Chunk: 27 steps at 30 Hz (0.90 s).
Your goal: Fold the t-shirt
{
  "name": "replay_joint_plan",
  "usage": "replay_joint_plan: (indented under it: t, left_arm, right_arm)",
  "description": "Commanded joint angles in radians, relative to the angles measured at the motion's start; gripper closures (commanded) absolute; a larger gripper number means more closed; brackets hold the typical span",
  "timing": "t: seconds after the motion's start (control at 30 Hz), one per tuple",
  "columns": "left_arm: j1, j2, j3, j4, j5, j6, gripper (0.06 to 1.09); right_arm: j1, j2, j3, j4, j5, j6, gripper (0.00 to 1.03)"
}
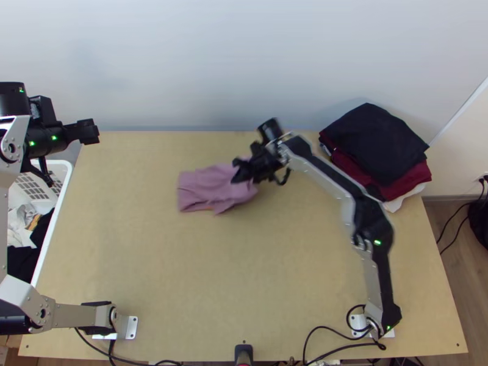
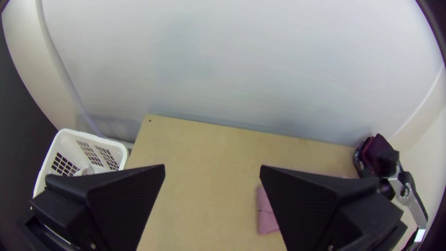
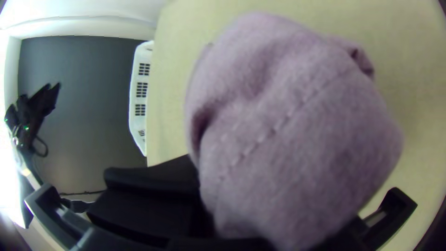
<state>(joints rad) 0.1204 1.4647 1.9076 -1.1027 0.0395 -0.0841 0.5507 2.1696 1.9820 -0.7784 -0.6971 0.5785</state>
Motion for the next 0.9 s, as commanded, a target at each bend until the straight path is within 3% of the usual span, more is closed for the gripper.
replay_joint_plan:
  t: [0.0,0.43,0.87]
  left_arm:
    - [0.01,-0.03,0.013,-0.009,-0.009,0.018,0.09]
    - [0.01,-0.056,-0.005,-0.009,-0.007,0.018,0.09]
    - [0.01,-0.058,-0.007,-0.006,-0.007,0.02,0.1]
  right_arm:
    - [-0.052,-0.128,0.003,0.014,-0.012,-0.008,1.0]
    - [-0.293,-0.291,0.113,0.079,-0.01,0.027,1.0]
    - [-0.548,-0.317,0.175,0.195,0.001,0.053,1.0]
